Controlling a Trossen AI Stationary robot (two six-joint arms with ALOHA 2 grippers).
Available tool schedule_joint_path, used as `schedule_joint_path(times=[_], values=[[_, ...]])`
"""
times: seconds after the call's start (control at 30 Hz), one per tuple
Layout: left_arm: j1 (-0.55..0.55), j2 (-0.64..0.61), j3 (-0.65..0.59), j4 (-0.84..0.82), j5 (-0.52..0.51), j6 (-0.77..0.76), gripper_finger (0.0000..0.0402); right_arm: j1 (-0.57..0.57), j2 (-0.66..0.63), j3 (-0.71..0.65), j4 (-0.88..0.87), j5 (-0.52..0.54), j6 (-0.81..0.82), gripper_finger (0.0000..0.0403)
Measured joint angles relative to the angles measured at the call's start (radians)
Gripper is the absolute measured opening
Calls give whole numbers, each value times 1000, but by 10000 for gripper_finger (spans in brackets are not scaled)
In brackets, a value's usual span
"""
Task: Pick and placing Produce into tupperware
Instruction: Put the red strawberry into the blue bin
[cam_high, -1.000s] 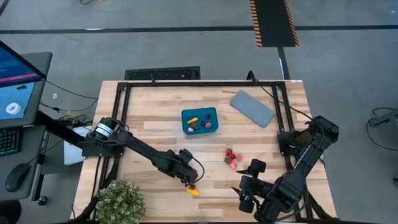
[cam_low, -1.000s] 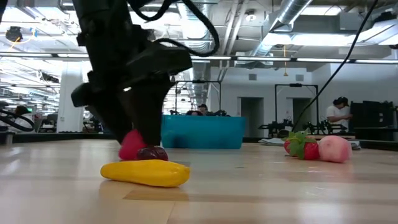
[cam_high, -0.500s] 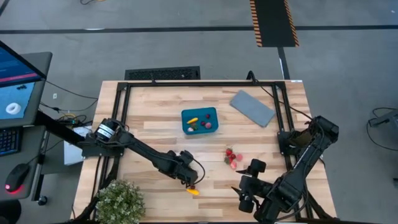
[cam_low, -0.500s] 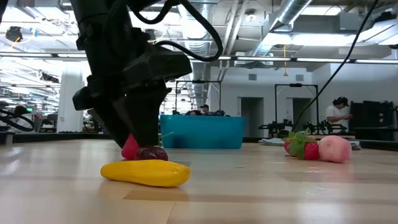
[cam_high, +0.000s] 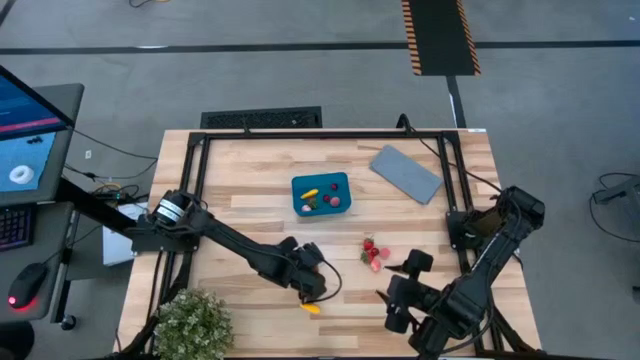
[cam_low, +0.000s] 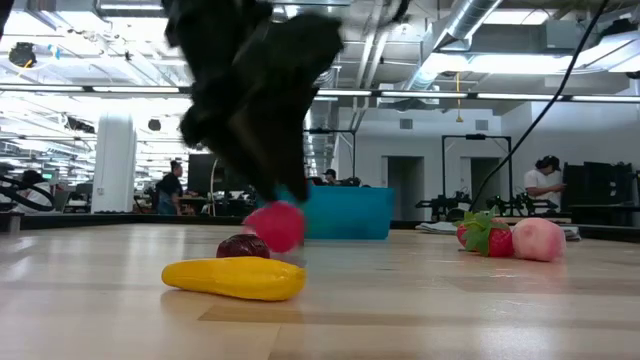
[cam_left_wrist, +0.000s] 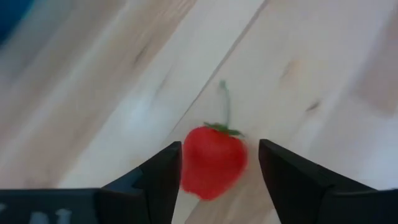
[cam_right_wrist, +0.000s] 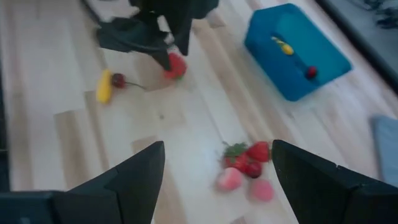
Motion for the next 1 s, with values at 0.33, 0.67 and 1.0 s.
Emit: schedule_joint_path(times=[0.33, 0.67, 1.0], values=[[61, -1, 131, -2, 1, 244, 86, 33, -4, 0, -264, 29, 269, 317], [119, 6, 121, -53, 230, 247, 62, 39, -4, 0, -280, 27, 284, 317], [120, 6, 121, -157, 226, 227, 157, 38, -4, 0, -276, 37, 281, 317]])
